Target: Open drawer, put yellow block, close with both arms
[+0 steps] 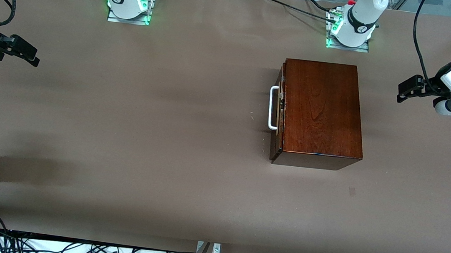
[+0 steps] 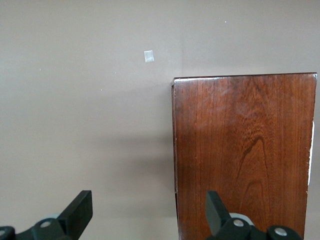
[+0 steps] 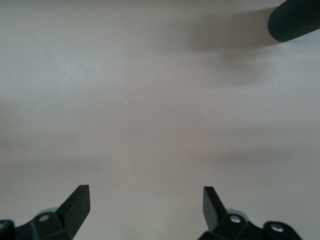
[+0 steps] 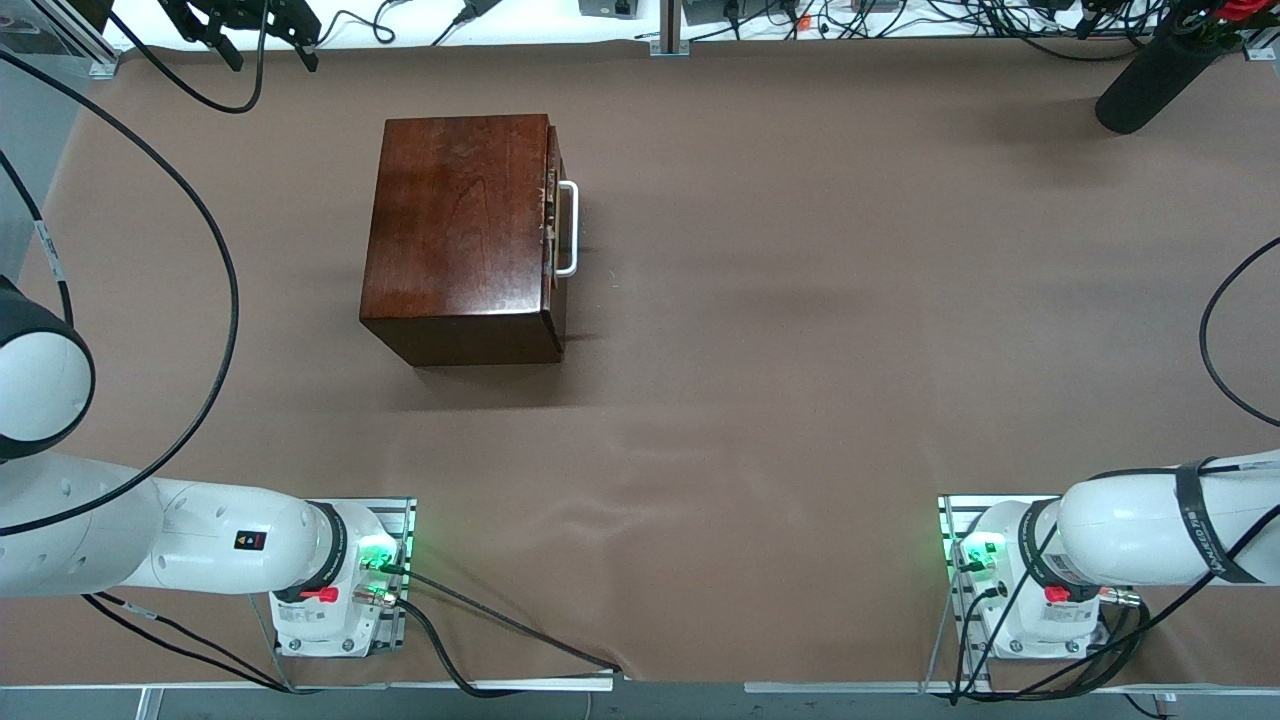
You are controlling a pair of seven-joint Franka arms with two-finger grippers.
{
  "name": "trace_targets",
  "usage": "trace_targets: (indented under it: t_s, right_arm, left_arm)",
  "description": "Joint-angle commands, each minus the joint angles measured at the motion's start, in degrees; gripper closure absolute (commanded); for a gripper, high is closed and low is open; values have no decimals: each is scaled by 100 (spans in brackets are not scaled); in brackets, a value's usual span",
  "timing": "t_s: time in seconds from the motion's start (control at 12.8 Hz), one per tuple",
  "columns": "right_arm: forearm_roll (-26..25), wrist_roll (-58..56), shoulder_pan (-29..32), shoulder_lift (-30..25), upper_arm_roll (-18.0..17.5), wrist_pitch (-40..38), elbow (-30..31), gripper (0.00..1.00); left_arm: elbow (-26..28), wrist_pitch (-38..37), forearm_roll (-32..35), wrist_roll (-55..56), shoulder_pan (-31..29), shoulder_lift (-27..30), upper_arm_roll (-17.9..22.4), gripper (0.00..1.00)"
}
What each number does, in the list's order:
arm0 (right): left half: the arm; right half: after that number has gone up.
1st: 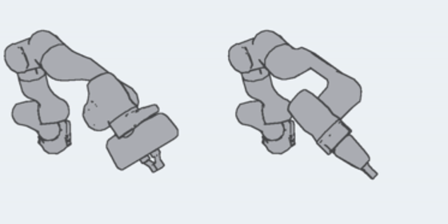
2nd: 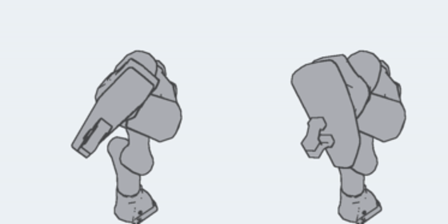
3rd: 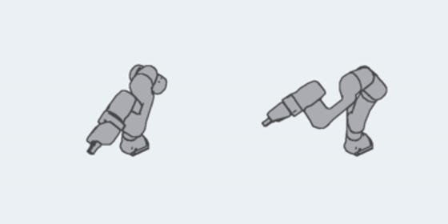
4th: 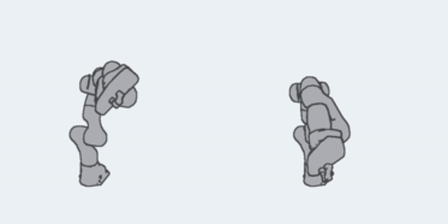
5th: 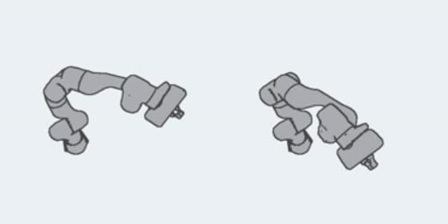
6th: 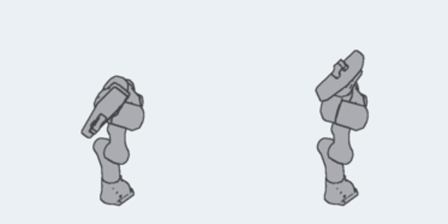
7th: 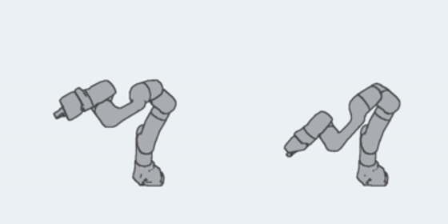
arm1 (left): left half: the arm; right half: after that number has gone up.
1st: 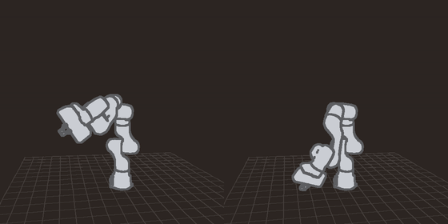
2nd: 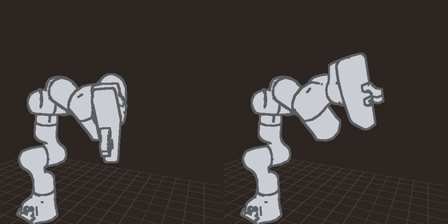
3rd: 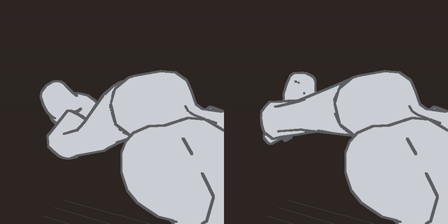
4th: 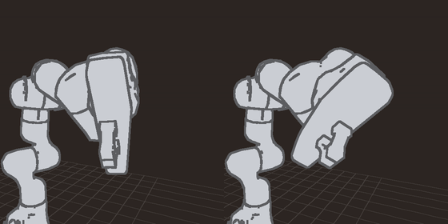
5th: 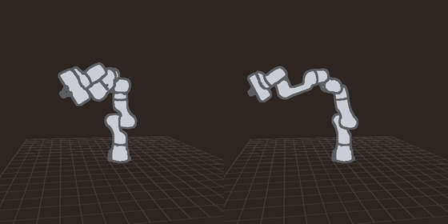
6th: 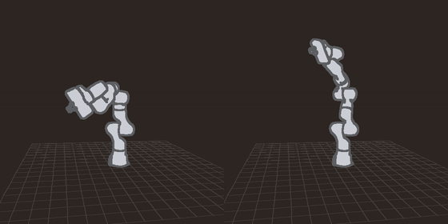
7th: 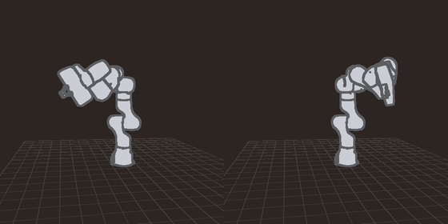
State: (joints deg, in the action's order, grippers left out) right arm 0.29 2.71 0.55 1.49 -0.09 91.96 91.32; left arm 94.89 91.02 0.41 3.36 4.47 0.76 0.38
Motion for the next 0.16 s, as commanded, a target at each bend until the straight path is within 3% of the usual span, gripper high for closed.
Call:
trace_targets:
  t_s: [0.0, 0.08]
  right_arm:
    - [50, 72, 95, -131, -70, -3, 52, 0]
    - [50, 72, 95, -131, -70, -3, 52, 0]
  left_arm:
    - [30, -66, 144, 51, -34, 56, -73, 0]
    - [30, -66, 144, 42, -34, 56, -64, 0]
